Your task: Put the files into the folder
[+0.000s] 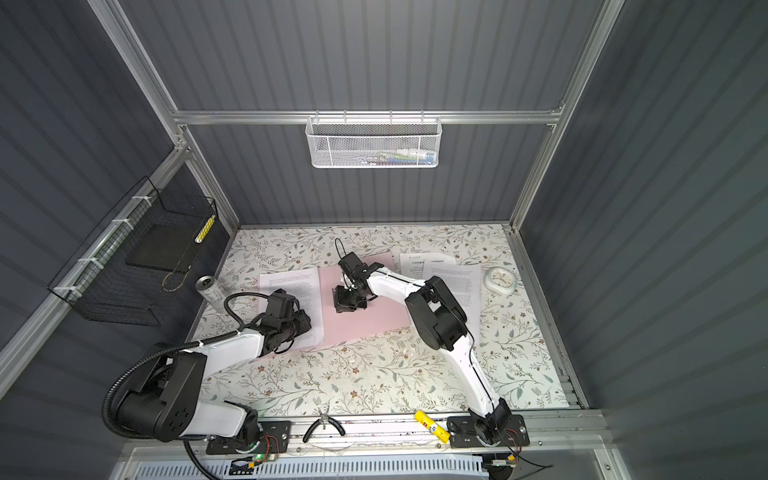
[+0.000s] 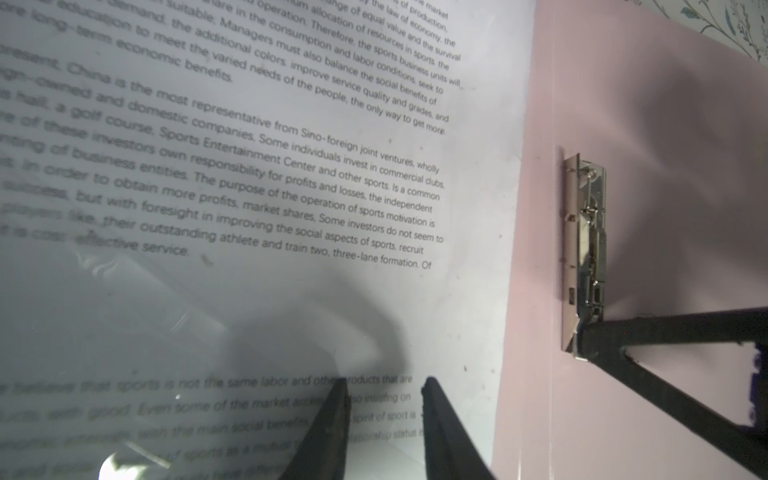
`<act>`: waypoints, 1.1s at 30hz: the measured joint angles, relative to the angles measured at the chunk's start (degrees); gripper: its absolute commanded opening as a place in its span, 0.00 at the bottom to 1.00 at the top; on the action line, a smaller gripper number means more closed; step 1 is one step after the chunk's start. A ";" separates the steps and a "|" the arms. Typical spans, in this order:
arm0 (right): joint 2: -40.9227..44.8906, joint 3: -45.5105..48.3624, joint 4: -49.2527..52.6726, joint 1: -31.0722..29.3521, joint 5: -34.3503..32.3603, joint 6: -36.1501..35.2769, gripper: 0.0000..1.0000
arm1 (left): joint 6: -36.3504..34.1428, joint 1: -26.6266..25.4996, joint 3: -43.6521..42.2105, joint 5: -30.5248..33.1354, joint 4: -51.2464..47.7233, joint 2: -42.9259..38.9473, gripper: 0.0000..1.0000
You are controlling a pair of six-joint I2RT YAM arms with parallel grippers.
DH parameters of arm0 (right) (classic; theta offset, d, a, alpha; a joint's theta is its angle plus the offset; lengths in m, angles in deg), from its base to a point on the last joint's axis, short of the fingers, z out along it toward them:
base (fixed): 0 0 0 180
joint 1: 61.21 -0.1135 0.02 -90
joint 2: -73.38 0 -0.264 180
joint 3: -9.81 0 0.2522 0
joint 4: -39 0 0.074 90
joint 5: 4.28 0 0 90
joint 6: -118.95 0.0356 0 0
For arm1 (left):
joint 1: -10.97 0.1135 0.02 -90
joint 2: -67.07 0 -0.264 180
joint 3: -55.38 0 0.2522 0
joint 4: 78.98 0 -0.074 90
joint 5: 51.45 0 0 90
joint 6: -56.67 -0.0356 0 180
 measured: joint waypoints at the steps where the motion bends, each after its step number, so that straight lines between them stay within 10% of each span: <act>1: 0.15 0.39 -0.39 0.13 0.20 0.35 0.00 | 0.00 0.07 0.00 -0.02 0.00 0.00 0.33; 19: 9.99 20.55 -16.26 7.02 6.60 5.81 0.00 | 0.00 1.86 2.91 -0.02 -1.49 2.51 0.34; 33: 8.72 16.57 -11.28 7.50 6.05 4.66 0.00 | 0.00 1.86 3.85 0.00 -2.60 2.99 0.35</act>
